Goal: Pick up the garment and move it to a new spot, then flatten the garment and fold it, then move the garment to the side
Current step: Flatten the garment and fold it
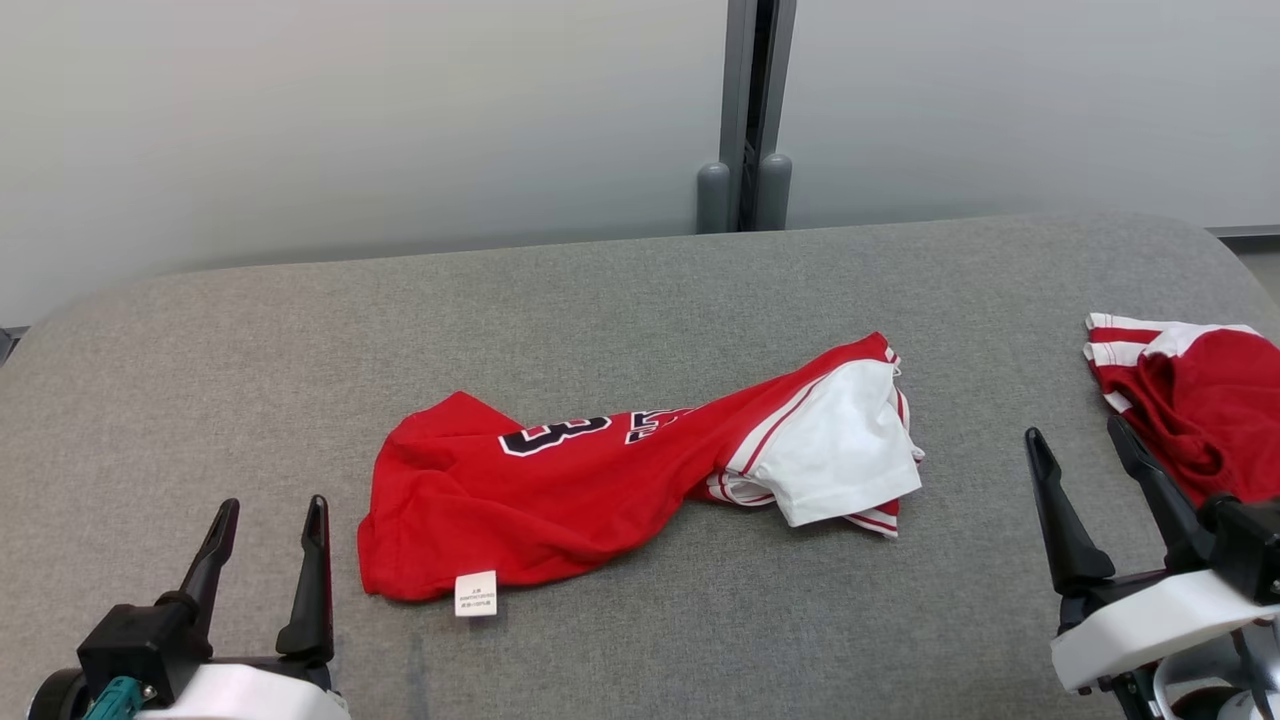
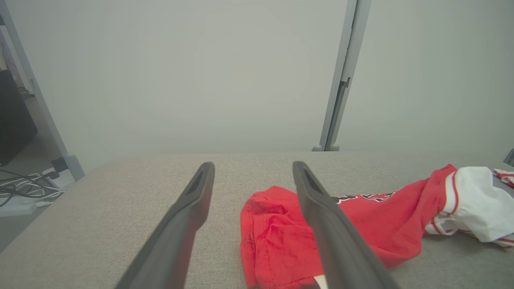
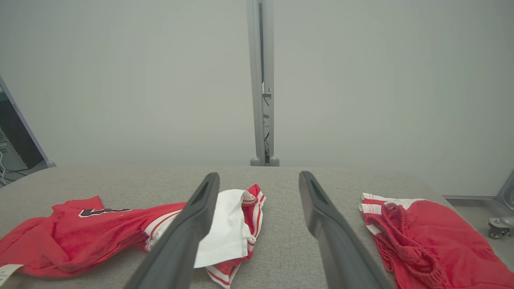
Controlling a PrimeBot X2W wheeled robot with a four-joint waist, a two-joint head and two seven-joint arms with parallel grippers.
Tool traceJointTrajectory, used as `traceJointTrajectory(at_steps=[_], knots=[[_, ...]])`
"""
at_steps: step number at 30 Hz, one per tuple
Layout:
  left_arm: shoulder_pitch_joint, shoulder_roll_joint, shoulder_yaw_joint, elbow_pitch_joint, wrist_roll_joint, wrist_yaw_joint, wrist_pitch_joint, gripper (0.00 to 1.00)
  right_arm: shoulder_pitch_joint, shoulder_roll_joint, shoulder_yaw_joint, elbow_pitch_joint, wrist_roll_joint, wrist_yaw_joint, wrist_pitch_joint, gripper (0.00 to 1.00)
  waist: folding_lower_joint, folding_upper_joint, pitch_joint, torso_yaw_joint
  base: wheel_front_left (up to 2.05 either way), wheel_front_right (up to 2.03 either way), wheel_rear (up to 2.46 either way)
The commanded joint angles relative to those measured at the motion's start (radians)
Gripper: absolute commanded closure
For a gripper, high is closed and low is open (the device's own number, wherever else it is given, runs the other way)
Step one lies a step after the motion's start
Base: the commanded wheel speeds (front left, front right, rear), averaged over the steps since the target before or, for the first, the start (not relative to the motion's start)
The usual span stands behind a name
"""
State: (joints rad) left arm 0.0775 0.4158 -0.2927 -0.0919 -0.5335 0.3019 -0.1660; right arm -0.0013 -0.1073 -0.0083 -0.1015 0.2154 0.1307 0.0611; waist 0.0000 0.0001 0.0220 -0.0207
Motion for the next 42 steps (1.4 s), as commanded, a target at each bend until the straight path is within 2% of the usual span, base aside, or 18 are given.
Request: traceJointTrajectory(at_steps=[1, 18, 23, 32, 39, 40, 41, 42], knots=[[0.005, 0.004, 0.001, -0.002, -0.002, 0.006, 0.002, 0.00, 0.009, -0.002, -0.004, -0.007, -0.009, 0.000, 0.002, 0.00, 0.0000, -0.0001, 0.000, 0.001, 0.00, 0.00, 0.00], [-0.039, -0.002, -0.018, 0.017, -0.011, -0.006, 0.010, 0.00, -0.017, 0.010, 0.001, -0.003, -0.004, 0.000, -0.003, 0.00, 0.0000, -0.0001, 0.015, -0.003, 0.00, 0.00, 0.00], [-0.089, -0.005, -0.043, 0.079, -0.044, -0.059, 0.053, 0.00, -0.035, 0.013, 0.008, 0.000, 0.001, 0.000, -0.011, 0.00, 0.0000, -0.0001, 0.047, -0.010, 0.00, 0.00, 0.00], [-0.172, -0.032, -0.086, 0.312, -0.157, -0.184, 0.179, 0.00, -0.074, 0.015, 0.029, 0.023, 0.007, 0.000, -0.027, 0.00, 0.0000, -0.0001, 0.126, -0.037, 0.00, 0.00, 0.00], [-0.214, -0.037, -0.086, 0.407, -0.183, -0.233, 0.173, 0.02, -0.084, 0.015, 0.030, 0.038, 0.006, 0.000, -0.038, 0.00, 0.0000, -0.0001, 0.153, -0.044, 0.00, 0.00, 0.00], [-0.218, -0.036, -0.085, 0.415, -0.185, -0.241, 0.169, 0.61, -0.084, 0.016, 0.030, 0.039, 0.005, 0.000, -0.039, 0.00, 0.0000, -0.0001, 0.155, -0.044, 0.00, 0.00, 0.00], [-0.222, -0.037, -0.088, 0.430, -0.193, -0.252, 0.169, 1.00, -0.086, 0.017, 0.030, 0.043, 0.007, 0.000, -0.041, 0.00, 0.0000, -0.0001, 0.158, -0.044, 0.00, 0.00, 0.00], [-0.225, -0.038, -0.090, 0.437, -0.195, -0.259, 0.171, 1.00, -0.088, 0.017, 0.029, 0.044, 0.007, 0.000, -0.042, 0.00, 0.0000, -0.0001, 0.160, -0.044, 0.00, 0.00, 0.00]])
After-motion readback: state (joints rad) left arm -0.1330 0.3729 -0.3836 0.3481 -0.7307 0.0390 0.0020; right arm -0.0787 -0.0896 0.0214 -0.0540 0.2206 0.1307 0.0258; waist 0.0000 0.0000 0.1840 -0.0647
